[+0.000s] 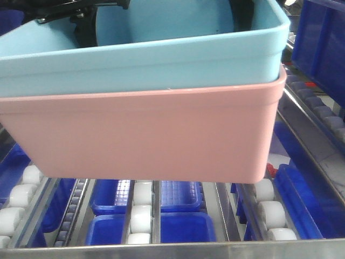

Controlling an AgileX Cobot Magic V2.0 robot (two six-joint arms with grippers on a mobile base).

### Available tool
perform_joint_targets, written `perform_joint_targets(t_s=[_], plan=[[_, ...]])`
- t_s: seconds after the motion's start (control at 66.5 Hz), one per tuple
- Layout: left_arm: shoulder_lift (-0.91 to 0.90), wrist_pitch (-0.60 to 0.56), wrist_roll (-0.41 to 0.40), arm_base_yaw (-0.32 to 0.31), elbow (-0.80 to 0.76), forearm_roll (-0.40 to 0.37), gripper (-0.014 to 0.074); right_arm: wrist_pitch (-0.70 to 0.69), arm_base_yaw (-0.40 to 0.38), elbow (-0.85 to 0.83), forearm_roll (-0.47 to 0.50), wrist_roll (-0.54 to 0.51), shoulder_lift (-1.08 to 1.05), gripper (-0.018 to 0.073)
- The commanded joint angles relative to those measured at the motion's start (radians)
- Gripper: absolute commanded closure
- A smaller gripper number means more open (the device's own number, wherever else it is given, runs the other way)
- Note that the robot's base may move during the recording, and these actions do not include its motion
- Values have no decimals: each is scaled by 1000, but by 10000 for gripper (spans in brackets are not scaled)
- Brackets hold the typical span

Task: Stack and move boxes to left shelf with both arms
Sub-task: 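Hold the stacked bins aloft with both grippers as the base approaches the roller shelf, then lower the stacked bins onto the roller shelf and open both grippers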

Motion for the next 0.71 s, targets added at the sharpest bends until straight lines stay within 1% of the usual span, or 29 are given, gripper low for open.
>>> perform_joint_targets(t_s=[0.0,0.15,0.271,0.391,0.511,0.601,0.691], plan=[[-59,-230,44,-57,-56,-110,606,-277,25,-46,71,-28,-38,505],[-59,-210,44,-55,-56,-112,606,-283,25,-46,71,-28,-38,505],[-59,-159,44,-46,-56,-110,606,-264,20,-46,68,-28,-38,505],[-61,-111,44,-14,-56,-115,606,-227,-12,-46,68,-49,-38,505],[-61,-65,44,15,-56,-127,606,-236,-55,-46,68,-80,-38,505],[-61,-71,42,20,-50,-127,606,-265,-87,-46,68,-89,-36,505],[-59,-88,20,24,-36,-127,606,-291,-101,-46,69,-112,-24,505]])
